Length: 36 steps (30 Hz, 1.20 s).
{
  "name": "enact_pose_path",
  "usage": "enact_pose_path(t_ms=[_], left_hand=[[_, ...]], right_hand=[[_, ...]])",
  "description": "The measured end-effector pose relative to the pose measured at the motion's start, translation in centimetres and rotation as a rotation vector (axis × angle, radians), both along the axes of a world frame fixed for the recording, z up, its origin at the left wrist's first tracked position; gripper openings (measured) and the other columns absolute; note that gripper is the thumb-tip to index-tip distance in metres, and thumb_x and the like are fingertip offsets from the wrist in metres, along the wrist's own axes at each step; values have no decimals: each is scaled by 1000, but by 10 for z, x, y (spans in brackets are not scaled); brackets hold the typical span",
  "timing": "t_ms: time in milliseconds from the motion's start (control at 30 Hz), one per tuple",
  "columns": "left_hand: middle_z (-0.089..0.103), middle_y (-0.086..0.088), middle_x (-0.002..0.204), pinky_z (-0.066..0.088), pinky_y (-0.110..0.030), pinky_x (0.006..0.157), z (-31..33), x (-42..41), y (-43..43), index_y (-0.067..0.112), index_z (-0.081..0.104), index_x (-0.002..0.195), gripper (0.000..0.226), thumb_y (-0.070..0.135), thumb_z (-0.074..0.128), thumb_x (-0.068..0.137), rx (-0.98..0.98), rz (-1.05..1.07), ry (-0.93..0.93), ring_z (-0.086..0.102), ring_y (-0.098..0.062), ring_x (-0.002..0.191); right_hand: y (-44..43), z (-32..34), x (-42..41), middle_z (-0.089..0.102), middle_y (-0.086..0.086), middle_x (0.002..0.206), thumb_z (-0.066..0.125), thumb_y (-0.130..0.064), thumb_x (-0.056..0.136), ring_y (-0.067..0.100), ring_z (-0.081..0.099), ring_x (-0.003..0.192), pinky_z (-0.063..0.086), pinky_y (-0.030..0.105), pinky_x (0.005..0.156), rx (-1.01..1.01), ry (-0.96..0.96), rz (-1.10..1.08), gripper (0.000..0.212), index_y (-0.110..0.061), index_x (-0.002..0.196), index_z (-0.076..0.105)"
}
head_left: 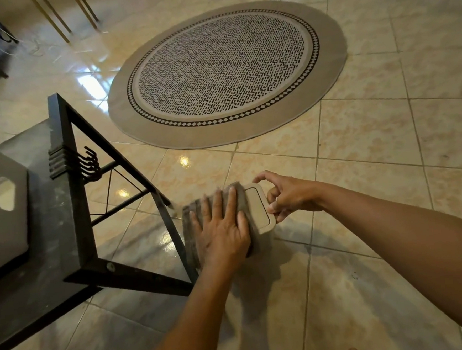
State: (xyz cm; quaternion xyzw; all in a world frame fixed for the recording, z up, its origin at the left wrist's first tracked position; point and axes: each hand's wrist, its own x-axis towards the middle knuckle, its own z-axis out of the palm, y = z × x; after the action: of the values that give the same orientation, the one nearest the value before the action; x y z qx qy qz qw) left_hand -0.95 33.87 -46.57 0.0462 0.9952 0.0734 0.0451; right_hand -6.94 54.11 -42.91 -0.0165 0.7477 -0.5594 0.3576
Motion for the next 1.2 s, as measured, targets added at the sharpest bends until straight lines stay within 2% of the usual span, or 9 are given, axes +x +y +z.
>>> enact_pose_path(t_ms=[100, 233, 367, 433, 600, 800, 1000, 1100, 1200], left_hand=[[-22, 3, 165, -19, -54, 118, 1, 26, 12, 45, -16, 154, 59, 53, 7, 100, -7, -27, 5, -28, -28, 149], [-20, 4, 166, -18, -58, 117, 6, 3, 33, 46, -12, 154, 57, 51, 11, 102, 21, -135, -4, -26, -29, 149], [-18, 4, 167, -17, -60, 117, 3, -5, 4, 45, -12, 155, 62, 55, 6, 97, 46, 136, -35, -27, -26, 149], [-22, 4, 165, -20, -60, 115, 4, 13, 6, 45, -14, 154, 62, 55, 7, 97, 73, 185, -49, -31, -25, 147], [-26, 4, 164, -17, -61, 117, 4, 10, 31, 44, -16, 154, 60, 53, 10, 101, 35, -31, -45, -31, -29, 147], [-23, 3, 165, -16, -57, 118, 7, 8, -5, 42, -21, 152, 63, 53, 10, 99, 54, 243, -64, -31, -25, 147], [-22, 6, 165, -16, -57, 118, 2, 2, 26, 42, -16, 154, 60, 53, 10, 102, 34, -66, -23, -28, -27, 148], [-16, 2, 167, -15, -55, 120, 6, -15, -1, 39, -16, 155, 62, 49, 18, 104, 65, 153, -34, -20, -26, 151], [-21, 3, 166, -14, -54, 120, 8, 10, -11, 36, -17, 155, 64, 47, 19, 104, 120, 297, -40, -26, -24, 150]], right_hand=[[-2, 0, -2, 49, 8, 74, 56, 16, 88, 16, 58, 64, 59, 30, 61, 10, 7, 17, 70, -27, 140, 37], [-4, 1, 0, 53, 15, 84, 53, 18, 86, 22, 61, 70, 62, 35, 66, 9, 0, 8, 75, -32, 138, 35], [-5, 2, 3, 55, 11, 82, 56, 14, 89, 20, 64, 69, 61, 34, 64, 26, 5, -22, 70, -33, 137, 35], [-8, 2, 1, 56, 11, 84, 55, 13, 90, 21, 66, 71, 61, 35, 63, 32, 4, -9, 70, -33, 139, 35], [-10, 0, 0, 55, 11, 80, 54, 14, 89, 22, 63, 68, 62, 40, 67, 32, -1, -4, 74, -37, 139, 35], [-13, 2, 2, 56, 13, 85, 55, 13, 90, 23, 65, 72, 61, 36, 64, 56, 16, -23, 72, -34, 140, 32], [-11, 2, 4, 55, 13, 82, 54, 14, 90, 22, 64, 67, 63, 44, 71, 35, 11, -15, 71, -35, 137, 34], [-11, 3, 5, 55, 12, 83, 55, 13, 90, 23, 65, 71, 63, 47, 75, 47, 15, -52, 72, -34, 139, 33], [-15, 5, 4, 56, 13, 86, 56, 12, 91, 23, 65, 73, 63, 44, 73, 61, 20, -41, 73, -34, 141, 31]])
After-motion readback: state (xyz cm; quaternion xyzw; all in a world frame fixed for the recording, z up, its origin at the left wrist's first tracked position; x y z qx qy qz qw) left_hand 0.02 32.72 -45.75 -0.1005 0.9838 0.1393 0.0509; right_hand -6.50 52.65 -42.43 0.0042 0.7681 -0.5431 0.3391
